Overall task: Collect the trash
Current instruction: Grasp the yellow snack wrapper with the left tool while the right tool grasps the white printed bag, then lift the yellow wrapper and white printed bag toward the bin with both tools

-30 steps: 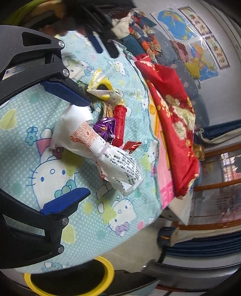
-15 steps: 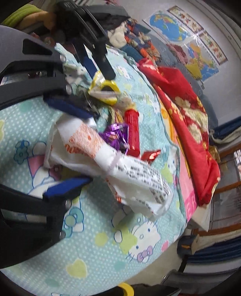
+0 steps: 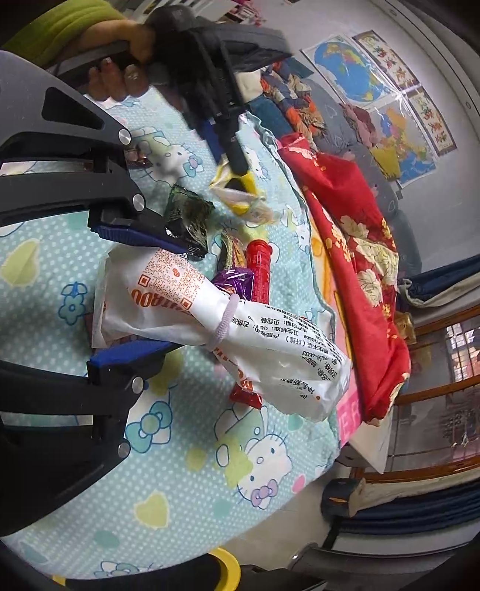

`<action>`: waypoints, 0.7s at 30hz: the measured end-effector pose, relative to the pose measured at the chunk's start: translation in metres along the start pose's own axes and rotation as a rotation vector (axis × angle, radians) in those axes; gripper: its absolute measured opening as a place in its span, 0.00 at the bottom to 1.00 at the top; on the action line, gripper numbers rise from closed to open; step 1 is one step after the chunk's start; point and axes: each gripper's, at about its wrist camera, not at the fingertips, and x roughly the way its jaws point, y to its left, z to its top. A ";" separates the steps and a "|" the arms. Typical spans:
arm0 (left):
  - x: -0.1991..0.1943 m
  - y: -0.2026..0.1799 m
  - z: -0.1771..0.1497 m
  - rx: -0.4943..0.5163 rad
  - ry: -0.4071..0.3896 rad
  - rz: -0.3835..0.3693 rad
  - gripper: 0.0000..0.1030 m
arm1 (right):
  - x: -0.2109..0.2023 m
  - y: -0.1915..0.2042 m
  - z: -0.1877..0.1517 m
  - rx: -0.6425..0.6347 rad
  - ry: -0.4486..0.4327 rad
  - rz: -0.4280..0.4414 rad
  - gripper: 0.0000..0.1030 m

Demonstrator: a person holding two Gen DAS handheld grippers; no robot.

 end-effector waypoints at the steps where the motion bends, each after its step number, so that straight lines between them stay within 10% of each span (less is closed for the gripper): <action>1: -0.005 -0.003 0.001 0.010 -0.014 -0.004 0.19 | -0.003 0.001 -0.001 -0.007 -0.006 0.000 0.41; 21: -0.042 -0.068 -0.011 0.162 -0.098 -0.057 0.19 | -0.054 -0.002 0.005 -0.027 -0.133 -0.022 0.41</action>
